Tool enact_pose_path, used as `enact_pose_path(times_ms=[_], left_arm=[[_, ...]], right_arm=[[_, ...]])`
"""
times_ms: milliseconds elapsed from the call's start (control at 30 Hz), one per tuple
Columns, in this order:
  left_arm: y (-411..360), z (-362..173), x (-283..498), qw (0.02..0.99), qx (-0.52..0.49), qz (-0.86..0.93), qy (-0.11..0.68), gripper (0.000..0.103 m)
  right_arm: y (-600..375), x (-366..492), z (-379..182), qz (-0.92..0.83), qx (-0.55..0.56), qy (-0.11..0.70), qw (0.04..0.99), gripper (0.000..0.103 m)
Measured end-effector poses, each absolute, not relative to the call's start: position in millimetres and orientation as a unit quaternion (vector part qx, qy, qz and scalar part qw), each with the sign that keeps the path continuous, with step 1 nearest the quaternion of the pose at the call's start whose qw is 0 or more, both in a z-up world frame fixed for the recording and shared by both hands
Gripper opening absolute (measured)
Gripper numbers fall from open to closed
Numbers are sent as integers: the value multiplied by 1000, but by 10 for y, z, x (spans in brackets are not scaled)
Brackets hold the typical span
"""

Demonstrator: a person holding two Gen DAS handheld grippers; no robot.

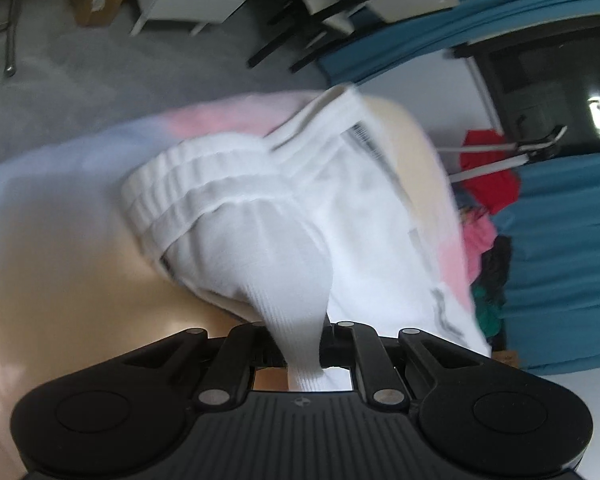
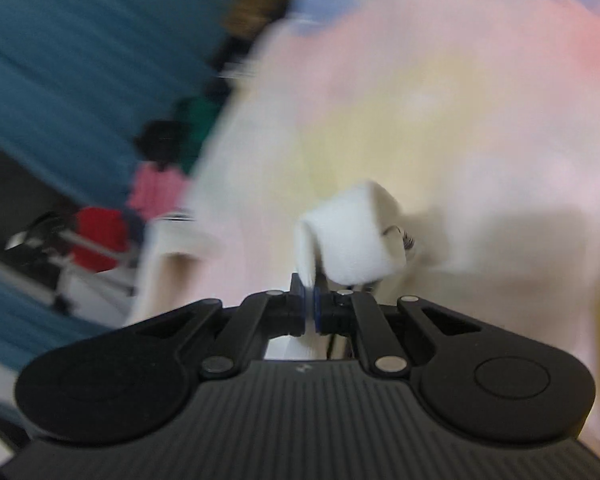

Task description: Fold clothes

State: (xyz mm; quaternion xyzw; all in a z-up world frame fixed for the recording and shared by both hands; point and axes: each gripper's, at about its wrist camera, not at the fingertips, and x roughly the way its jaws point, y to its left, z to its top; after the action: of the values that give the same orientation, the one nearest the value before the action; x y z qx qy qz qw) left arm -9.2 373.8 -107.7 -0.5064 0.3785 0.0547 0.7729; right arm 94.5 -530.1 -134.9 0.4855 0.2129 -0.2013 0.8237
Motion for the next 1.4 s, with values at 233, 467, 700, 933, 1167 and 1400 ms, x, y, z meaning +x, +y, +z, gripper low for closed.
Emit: enact_pose_path(times_ms=[233,467,700,933,1167,1400], left_arm=[[3719,-1032,-385,792,-482,27,374,11],[3612,-1380,-497,809,-403,12,428,17],[3517,-980,-673,863,-267,31,427,74],[3283,-487,-1131,915,-138,72,373,91],[2473,37,-1108,959,-32,75,271,95],[1378,307,-657,975,-27,-14,220,96]], right_arm=[[-5297,1015,-649,-175,443,146,867,7],[-5487,435,-1684,-271,432,313,801,8],[-5382,348,-1764,-263,432,311,805,26],[-5147,343,-1388,-272,348,289,849,77],[-4724,378,-1057,-242,303,236,891,77],[-4104,670,-905,-139,323,206,913,77]])
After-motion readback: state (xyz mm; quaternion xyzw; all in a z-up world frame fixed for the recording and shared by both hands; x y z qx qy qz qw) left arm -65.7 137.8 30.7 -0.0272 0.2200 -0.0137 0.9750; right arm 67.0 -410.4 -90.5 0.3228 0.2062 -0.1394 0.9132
